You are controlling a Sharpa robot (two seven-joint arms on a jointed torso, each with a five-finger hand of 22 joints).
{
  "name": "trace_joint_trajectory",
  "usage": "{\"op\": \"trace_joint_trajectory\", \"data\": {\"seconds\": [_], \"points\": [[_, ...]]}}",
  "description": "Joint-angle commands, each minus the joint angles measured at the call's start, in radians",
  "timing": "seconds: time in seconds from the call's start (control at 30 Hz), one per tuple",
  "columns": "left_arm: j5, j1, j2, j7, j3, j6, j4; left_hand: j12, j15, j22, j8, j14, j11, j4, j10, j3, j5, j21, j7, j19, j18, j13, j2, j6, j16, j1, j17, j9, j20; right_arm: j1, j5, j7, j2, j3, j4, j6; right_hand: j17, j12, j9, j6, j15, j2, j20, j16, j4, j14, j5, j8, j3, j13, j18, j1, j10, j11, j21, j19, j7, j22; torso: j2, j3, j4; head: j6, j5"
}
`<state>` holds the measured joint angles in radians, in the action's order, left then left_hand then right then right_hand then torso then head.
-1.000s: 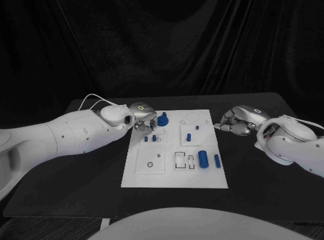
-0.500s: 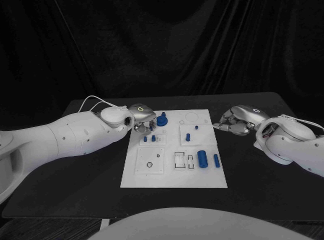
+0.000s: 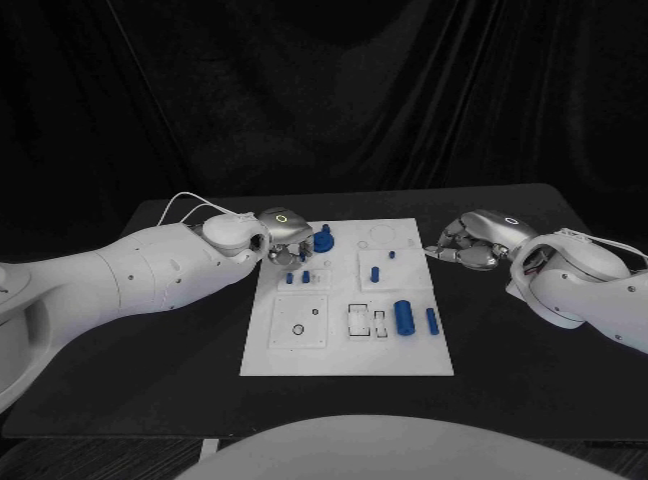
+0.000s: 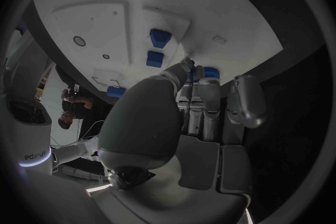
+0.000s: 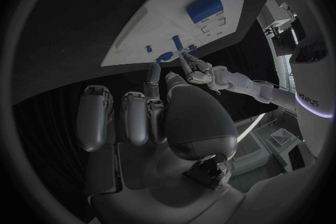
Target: Assemble the parts on the task board
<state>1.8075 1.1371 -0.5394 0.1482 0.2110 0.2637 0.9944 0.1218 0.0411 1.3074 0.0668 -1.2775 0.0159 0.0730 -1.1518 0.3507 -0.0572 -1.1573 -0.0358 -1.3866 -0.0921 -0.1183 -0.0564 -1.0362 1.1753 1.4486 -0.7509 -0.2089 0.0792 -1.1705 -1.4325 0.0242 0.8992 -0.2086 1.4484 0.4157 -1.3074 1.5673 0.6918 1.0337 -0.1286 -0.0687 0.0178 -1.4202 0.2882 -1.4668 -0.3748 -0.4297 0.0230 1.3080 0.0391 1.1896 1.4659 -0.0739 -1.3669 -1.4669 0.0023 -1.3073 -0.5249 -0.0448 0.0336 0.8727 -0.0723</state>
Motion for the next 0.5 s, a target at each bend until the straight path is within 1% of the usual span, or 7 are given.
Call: {"op": "trace_joint_trajectory", "data": {"seconds": [0.03, 0.17, 0.5], "points": [[0.002, -0.006, 0.004, 0.013, 0.001, -0.004, 0.001, 0.005, 0.003, 0.151, 0.002, 0.006, 0.0, 0.005, -0.007, 0.0, 0.001, 0.004, 0.001, 0.005, 0.009, -0.001, -0.008, 0.001, -0.004, 0.002, 0.001, 0.001, 0.0, 0.003, 0.002, -0.008, 0.002, 0.001, 0.001, -0.003, -0.037, 0.004, -0.001, 0.008, 0.006, 0.0, -0.008, 0.006, -0.002, -0.066, -0.001, 0.005, -0.005, 0.263, 0.011, 0.007, 0.105, 0.007, 0.005, -0.031, 0.001, -0.197, 0.0, -0.0001, -0.0006, 0.0, 0.0], [0.002, -0.007, 0.003, 0.011, 0.001, -0.011, 0.003, 0.006, 0.003, 0.151, 0.003, 0.007, 0.001, 0.004, -0.01, 0.0, 0.001, 0.005, 0.002, 0.006, 0.008, -0.003, -0.008, -0.002, -0.005, 0.003, 0.003, 0.001, 0.0, 0.004, 0.002, -0.008, 0.002, 0.001, 0.001, -0.002, -0.037, 0.004, -0.001, 0.008, 0.006, 0.0, -0.008, 0.006, -0.002, -0.066, -0.001, 0.005, -0.005, 0.263, 0.011, 0.007, 0.105, 0.007, 0.005, -0.031, 0.001, -0.197, 0.0, 0.0002, 0.0003, 0.0, -0.002], [0.002, -0.007, -0.008, 0.005, 0.001, -0.015, 0.014, 0.006, 0.003, 0.15, 0.006, 0.01, 0.002, 0.004, -0.012, -0.002, 0.002, 0.01, 0.002, 0.007, 0.008, -0.004, -0.01, -0.007, -0.008, 0.003, 0.008, 0.001, 0.0, 0.009, 0.002, -0.009, 0.003, 0.001, 0.0, -0.002, -0.036, 0.004, -0.001, 0.008, 0.005, 0.0, -0.008, 0.007, -0.002, -0.066, -0.001, 0.006, -0.007, 0.263, 0.011, 0.009, 0.105, 0.006, 0.006, -0.031, 0.0, -0.197, 0.0, -0.0001, -0.0001, 0.0, -0.004]]}}
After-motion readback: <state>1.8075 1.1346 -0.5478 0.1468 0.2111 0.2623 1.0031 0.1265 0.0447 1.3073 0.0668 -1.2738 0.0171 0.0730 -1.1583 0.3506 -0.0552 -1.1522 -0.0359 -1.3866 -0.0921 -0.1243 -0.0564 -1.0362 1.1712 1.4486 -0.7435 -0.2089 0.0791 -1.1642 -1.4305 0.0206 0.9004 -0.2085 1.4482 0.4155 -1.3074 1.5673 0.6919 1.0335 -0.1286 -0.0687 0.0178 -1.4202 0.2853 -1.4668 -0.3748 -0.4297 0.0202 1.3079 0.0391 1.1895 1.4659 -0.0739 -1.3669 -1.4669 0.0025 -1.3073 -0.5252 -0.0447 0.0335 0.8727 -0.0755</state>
